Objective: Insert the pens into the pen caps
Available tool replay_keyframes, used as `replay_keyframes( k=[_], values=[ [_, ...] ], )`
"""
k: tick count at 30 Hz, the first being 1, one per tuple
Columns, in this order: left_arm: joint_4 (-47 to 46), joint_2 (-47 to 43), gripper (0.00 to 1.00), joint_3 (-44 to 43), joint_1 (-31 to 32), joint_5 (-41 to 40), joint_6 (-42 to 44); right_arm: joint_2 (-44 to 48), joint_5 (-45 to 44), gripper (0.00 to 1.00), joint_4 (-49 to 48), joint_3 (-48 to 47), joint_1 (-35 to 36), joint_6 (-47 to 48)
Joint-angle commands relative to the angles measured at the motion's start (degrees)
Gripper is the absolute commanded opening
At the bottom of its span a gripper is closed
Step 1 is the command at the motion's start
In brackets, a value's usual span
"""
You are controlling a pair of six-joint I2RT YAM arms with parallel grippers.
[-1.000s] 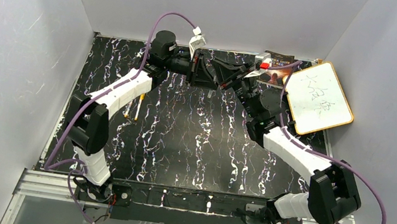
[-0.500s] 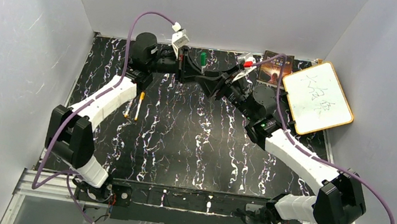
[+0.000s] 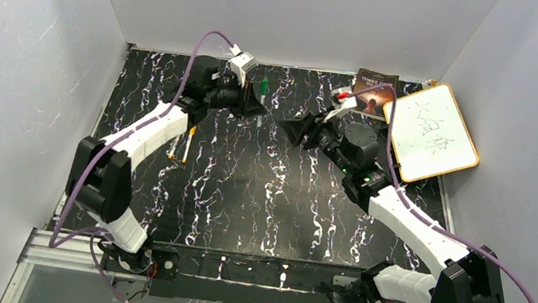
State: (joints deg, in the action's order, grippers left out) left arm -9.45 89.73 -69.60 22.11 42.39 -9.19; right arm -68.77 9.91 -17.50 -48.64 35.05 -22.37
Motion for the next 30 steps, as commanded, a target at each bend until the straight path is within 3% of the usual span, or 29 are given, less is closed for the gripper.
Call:
replay_keyframes(
  k=[1,5,9,15,23,30],
  values=[
    [17.8,6.5,0.0,-4.0,-1.6,-16.3,4.4,2.8,-4.3,0.47,-0.3,3.6,-5.8,-4.7],
    [31.8,12.4,0.0,-9.9,-1.6,-26.5,8.7,2.7,-3.8,0.46,0.8,4.6,-7.0,-3.5],
    [36.8,13.8,0.0,-10.7,-1.6,-34.6,11.6,1.6,-2.3,0.46,0.0,6.1,-7.2,-3.3],
    [40.0,14.6,0.0,-11.1,-4.4,-34.9,12.3,-0.3,-0.3,0.46,-2.0,8.6,-7.4,-4.4],
    [45.8,18.2,0.0,-10.7,-6.1,-45.7,8.2,-3.9,3.4,0.46,-4.9,10.9,-7.3,-6.7],
    [46.1,17.7,0.0,-8.0,-7.7,-44.8,5.4,-6.4,4.9,0.45,-5.2,11.0,-7.4,-7.0]
  ],
)
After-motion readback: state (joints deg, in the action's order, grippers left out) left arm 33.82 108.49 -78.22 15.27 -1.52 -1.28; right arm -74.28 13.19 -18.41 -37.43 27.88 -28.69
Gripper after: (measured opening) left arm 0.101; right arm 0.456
